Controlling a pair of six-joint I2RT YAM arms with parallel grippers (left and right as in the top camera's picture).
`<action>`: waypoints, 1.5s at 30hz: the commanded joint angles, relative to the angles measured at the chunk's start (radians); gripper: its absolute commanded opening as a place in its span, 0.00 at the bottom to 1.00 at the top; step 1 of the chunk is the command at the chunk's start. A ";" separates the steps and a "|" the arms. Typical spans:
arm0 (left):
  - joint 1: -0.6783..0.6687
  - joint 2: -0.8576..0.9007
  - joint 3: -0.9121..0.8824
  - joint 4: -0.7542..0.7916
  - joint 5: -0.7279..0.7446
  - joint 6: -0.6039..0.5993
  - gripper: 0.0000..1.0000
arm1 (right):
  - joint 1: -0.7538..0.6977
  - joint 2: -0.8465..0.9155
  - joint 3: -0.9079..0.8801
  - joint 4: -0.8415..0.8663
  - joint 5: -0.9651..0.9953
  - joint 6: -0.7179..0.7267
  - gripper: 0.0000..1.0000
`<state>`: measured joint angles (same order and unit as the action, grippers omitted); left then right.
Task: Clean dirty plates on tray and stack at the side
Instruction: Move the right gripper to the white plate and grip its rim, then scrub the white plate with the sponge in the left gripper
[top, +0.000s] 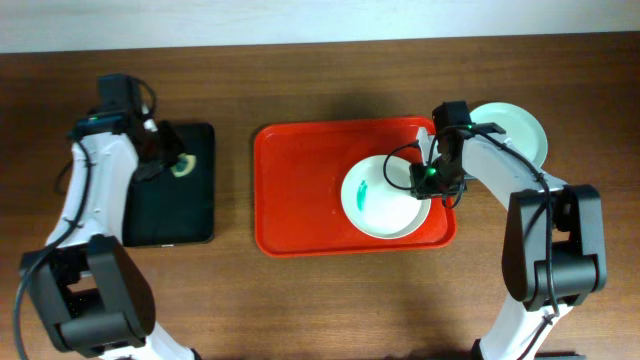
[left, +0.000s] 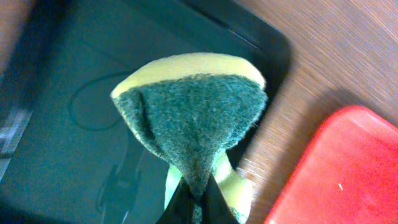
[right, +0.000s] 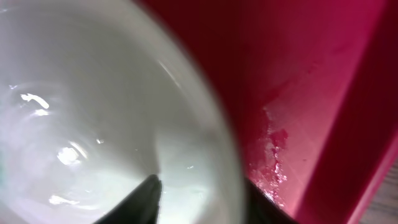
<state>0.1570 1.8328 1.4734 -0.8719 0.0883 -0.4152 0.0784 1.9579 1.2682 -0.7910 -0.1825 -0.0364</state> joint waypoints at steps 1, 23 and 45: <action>-0.131 -0.014 0.000 0.007 0.051 0.032 0.00 | 0.000 0.031 -0.014 0.016 -0.045 0.080 0.18; -0.628 0.253 0.000 0.046 -0.019 -0.003 0.00 | 0.240 0.048 -0.020 0.264 -0.143 0.211 0.08; -0.586 0.214 -0.041 -0.018 -0.034 0.046 0.00 | 0.241 0.048 -0.020 0.246 -0.117 0.211 0.04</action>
<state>-0.4316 2.0701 1.4979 -0.8913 0.2020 -0.3817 0.3233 1.9945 1.2583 -0.5392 -0.3313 0.1795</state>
